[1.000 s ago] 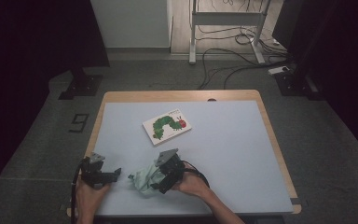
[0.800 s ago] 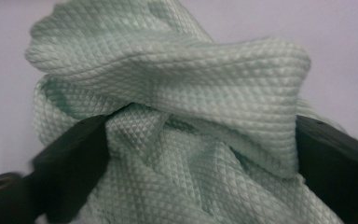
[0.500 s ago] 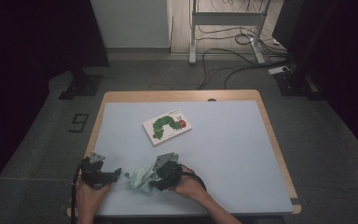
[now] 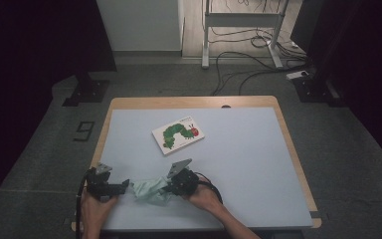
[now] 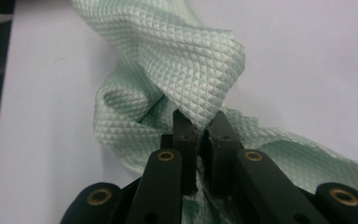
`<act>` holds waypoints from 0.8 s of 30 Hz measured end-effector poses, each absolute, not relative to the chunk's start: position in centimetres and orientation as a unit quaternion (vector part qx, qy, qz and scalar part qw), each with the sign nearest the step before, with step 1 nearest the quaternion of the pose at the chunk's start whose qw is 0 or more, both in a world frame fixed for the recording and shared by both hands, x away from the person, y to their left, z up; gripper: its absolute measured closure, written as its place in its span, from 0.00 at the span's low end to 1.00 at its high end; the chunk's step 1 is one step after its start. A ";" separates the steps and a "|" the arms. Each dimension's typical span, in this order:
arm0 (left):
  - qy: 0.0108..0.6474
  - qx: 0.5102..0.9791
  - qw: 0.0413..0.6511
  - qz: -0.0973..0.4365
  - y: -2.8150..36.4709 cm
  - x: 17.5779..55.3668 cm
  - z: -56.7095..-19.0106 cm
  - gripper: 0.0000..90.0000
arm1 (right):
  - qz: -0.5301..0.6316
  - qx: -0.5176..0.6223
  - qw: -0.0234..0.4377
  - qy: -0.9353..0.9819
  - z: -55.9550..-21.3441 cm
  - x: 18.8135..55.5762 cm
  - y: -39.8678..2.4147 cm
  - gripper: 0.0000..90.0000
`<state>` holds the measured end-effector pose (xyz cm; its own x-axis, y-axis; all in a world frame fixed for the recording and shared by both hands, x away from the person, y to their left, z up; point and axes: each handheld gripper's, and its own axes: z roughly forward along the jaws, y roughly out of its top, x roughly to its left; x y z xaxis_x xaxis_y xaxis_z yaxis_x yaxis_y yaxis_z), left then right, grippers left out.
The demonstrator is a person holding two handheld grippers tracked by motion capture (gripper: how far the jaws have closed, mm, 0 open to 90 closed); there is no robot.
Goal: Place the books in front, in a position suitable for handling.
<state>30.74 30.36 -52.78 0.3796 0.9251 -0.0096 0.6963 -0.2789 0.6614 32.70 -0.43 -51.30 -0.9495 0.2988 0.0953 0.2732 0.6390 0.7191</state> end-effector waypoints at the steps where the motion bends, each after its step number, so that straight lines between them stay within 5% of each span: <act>1: 0.522 0.776 0.296 0.193 30.4 30.7 -52.8 0.00 | 0.397 0.158 0.018 0.904 -51.1 32.7 -0.6 0.92; 24: 0.522 0.777 0.296 0.193 30.4 30.7 -52.8 0.00 | 0.418 0.196 0.051 0.886 -47.4 33.7 -5.6 0.92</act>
<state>30.73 30.37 -52.78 0.3809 0.9246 -0.0093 0.6965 -0.2803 0.6605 33.68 -5.57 -47.40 -0.9180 0.3898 0.0734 0.3045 0.5740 0.7601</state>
